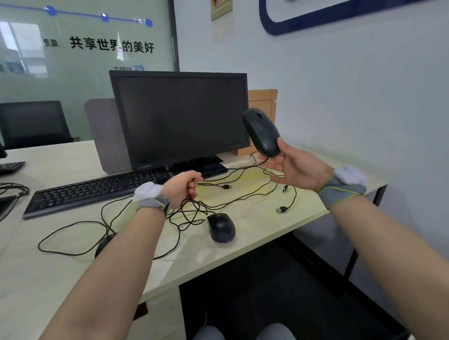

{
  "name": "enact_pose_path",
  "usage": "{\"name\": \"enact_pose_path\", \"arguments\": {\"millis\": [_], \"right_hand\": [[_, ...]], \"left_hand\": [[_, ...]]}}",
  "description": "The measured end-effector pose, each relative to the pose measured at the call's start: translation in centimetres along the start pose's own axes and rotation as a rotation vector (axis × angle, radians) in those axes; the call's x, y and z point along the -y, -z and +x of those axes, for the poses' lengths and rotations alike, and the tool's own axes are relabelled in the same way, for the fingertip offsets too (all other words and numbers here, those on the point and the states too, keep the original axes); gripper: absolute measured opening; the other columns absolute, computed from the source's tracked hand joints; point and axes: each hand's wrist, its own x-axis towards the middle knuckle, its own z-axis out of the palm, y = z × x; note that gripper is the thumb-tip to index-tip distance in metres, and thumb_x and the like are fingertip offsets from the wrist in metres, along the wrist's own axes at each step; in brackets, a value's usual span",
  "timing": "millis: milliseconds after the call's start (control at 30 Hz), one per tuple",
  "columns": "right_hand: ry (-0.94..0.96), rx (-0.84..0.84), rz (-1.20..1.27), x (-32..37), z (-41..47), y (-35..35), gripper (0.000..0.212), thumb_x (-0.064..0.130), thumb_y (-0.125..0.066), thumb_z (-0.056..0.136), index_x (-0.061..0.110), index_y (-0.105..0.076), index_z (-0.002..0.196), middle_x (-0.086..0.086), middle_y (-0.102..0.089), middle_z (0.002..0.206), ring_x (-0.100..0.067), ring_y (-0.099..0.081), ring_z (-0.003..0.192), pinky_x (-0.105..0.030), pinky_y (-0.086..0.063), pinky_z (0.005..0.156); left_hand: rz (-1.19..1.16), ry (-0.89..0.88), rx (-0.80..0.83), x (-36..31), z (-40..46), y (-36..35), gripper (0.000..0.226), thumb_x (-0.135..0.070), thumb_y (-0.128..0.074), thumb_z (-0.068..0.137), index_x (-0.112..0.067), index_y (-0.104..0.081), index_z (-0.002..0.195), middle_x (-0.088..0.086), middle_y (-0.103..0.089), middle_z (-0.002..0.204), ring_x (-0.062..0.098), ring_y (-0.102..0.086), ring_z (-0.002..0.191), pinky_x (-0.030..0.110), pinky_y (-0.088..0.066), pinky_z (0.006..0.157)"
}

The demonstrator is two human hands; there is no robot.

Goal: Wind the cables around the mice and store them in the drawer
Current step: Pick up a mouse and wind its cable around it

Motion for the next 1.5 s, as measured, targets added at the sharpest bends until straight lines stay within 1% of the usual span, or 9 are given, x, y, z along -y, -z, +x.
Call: {"name": "enact_pose_path", "arguments": {"millis": [100, 300, 500, 733, 933, 1100, 1233, 1367, 1500], "right_hand": [[-0.036, -0.015, -0.009, -0.6, 0.1, -0.1, 0.04, 0.049, -0.041, 0.093, 0.02, -0.058, 0.114, 0.0, -0.074, 0.096, -0.008, -0.068, 0.094, -0.034, -0.048, 0.086], [0.031, -0.062, 0.049, -0.9, 0.3, -0.9, 0.038, 0.044, -0.037, 0.097, 0.018, -0.055, 0.118, 0.005, -0.074, 0.095, -0.007, -0.067, 0.096, -0.024, -0.046, 0.073], [0.041, 0.042, -0.158, -1.2, 0.6, -0.8, 0.037, 0.046, -0.034, 0.095, 0.026, -0.054, 0.119, 0.008, -0.073, 0.101, -0.001, -0.064, 0.1, -0.031, -0.039, 0.086], [-0.141, 0.058, -1.097, -0.9, 0.5, -1.8, 0.032, 0.054, -0.047, 0.089, 0.029, -0.061, 0.104, 0.007, -0.07, 0.091, -0.009, -0.06, 0.089, -0.022, -0.043, 0.07], [-0.177, -0.011, -1.377, -1.6, 2.4, -3.1, 0.037, 0.053, -0.046, 0.09, 0.019, -0.059, 0.097, 0.001, -0.067, 0.084, -0.014, -0.057, 0.078, -0.021, -0.038, 0.06], [0.0, -0.282, -1.107, -2.2, 3.2, -2.8, 0.039, 0.047, -0.05, 0.09, 0.01, -0.065, 0.096, 0.001, -0.065, 0.069, -0.011, -0.057, 0.063, -0.023, -0.037, 0.053], [0.101, -0.395, -0.707, -1.8, 3.6, -2.8, 0.038, 0.045, -0.052, 0.09, 0.011, -0.066, 0.098, -0.008, -0.069, 0.085, -0.014, -0.061, 0.07, -0.021, -0.042, 0.056], [0.128, -0.317, -0.468, -1.3, 3.5, -3.4, 0.023, 0.038, -0.047, 0.095, 0.022, -0.059, 0.084, 0.001, -0.066, 0.077, -0.009, -0.055, 0.065, -0.019, -0.043, 0.06], [0.08, -0.26, -0.327, -0.8, 3.1, -3.1, 0.03, 0.037, -0.039, 0.098, 0.011, -0.053, 0.105, -0.007, -0.062, 0.081, -0.011, -0.048, 0.063, -0.02, -0.042, 0.062]], "left_hand": [[0.006, -0.09, -0.133, -0.3, 0.7, 0.6, 0.022, -0.024, -0.047, 0.095, -0.009, -0.057, 0.082, -0.006, -0.034, 0.049, 0.007, -0.031, 0.041, 0.019, -0.026, 0.054], [0.695, -0.404, -0.314, -1.0, 0.9, 1.4, 0.029, -0.034, -0.051, 0.093, -0.014, -0.07, 0.101, -0.001, -0.057, 0.08, 0.015, -0.049, 0.071, 0.026, -0.037, 0.064], [1.038, -0.309, -0.331, -2.5, 0.6, 1.6, 0.032, -0.034, -0.048, 0.094, -0.01, -0.07, 0.098, 0.006, -0.06, 0.086, 0.021, -0.053, 0.077, 0.026, -0.036, 0.056], [0.917, -0.358, -0.273, -4.1, 0.1, 0.7, 0.022, -0.03, -0.051, 0.093, -0.013, -0.065, 0.095, -0.001, -0.06, 0.067, 0.011, -0.057, 0.054, 0.021, -0.043, 0.054], [0.856, -0.51, -0.137, -5.0, -1.8, -2.5, 0.017, -0.027, -0.045, 0.095, -0.02, -0.057, 0.086, -0.004, -0.06, 0.073, 0.01, -0.066, 0.058, 0.026, -0.055, 0.066], [0.909, -0.533, 0.16, -4.6, -3.5, -5.3, 0.015, -0.028, -0.046, 0.094, -0.021, -0.058, 0.088, -0.005, -0.061, 0.061, 0.009, -0.062, 0.049, 0.018, -0.051, 0.051], [0.886, -0.343, 0.296, -2.5, -3.3, -6.4, 0.024, -0.02, -0.035, 0.098, -0.016, -0.053, 0.084, 0.003, -0.058, 0.064, 0.018, -0.064, 0.056, 0.024, -0.049, 0.055], [0.779, -0.222, 0.321, -1.0, -2.6, -6.3, 0.028, -0.022, -0.03, 0.099, -0.014, -0.047, 0.078, 0.007, -0.052, 0.064, 0.026, -0.066, 0.064, 0.026, -0.045, 0.057], [0.744, -0.409, 0.15, -1.3, -1.6, -5.3, 0.028, -0.024, -0.032, 0.098, -0.016, -0.045, 0.074, 0.002, -0.046, 0.058, 0.017, -0.061, 0.051, 0.021, -0.041, 0.053]]}}
